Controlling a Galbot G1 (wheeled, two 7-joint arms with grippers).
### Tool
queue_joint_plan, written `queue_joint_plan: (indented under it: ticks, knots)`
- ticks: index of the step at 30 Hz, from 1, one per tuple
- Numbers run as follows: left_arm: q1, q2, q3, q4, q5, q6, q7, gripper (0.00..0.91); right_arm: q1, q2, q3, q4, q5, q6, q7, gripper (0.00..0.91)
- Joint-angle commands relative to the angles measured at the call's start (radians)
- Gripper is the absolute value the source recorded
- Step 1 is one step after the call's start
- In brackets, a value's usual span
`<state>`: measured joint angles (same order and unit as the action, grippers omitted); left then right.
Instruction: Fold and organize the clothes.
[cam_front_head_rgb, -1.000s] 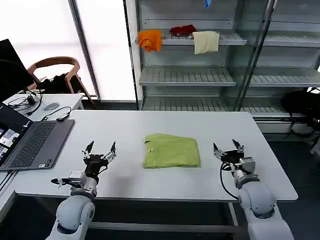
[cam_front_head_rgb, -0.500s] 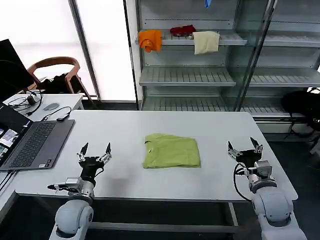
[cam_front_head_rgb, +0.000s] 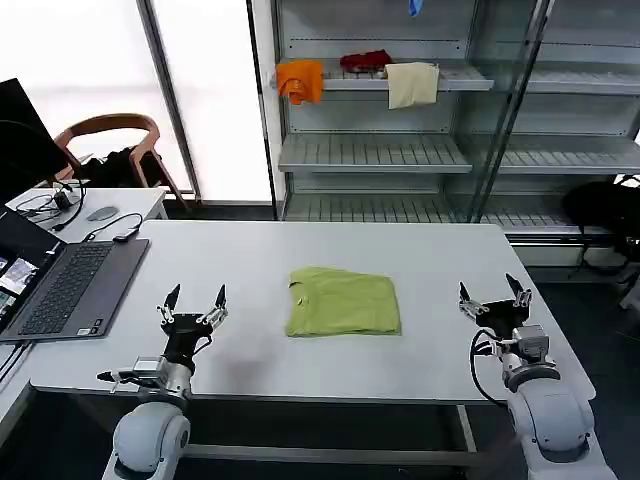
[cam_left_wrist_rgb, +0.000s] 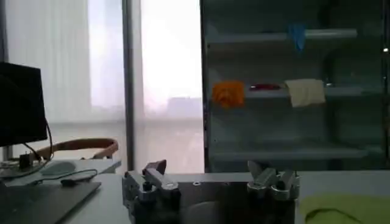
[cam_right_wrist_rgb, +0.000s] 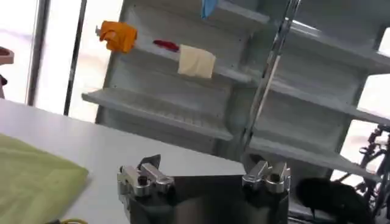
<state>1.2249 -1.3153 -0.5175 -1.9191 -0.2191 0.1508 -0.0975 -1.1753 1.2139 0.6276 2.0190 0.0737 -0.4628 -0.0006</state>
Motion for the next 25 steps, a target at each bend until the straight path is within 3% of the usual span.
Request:
queue_joint_plan:
  ticks: [1,19,25]
  knots:
    - [0.007,0.000,-0.003,-0.015,0.001,0.006,-0.002,0.907,-0.012,0.001,0.014,0.017,-0.008,-0.007,0.006,0.907]
    - [0.020,-0.001,-0.005,-0.021,0.008,0.004,-0.003,0.907,-0.023,0.000,0.026,0.028,-0.008,-0.009,-0.020,0.907]
    - [0.014,0.000,-0.003,-0.024,0.006,0.006,-0.003,0.907,-0.026,0.004,0.011,0.043,0.082,-0.009,0.049,0.907]
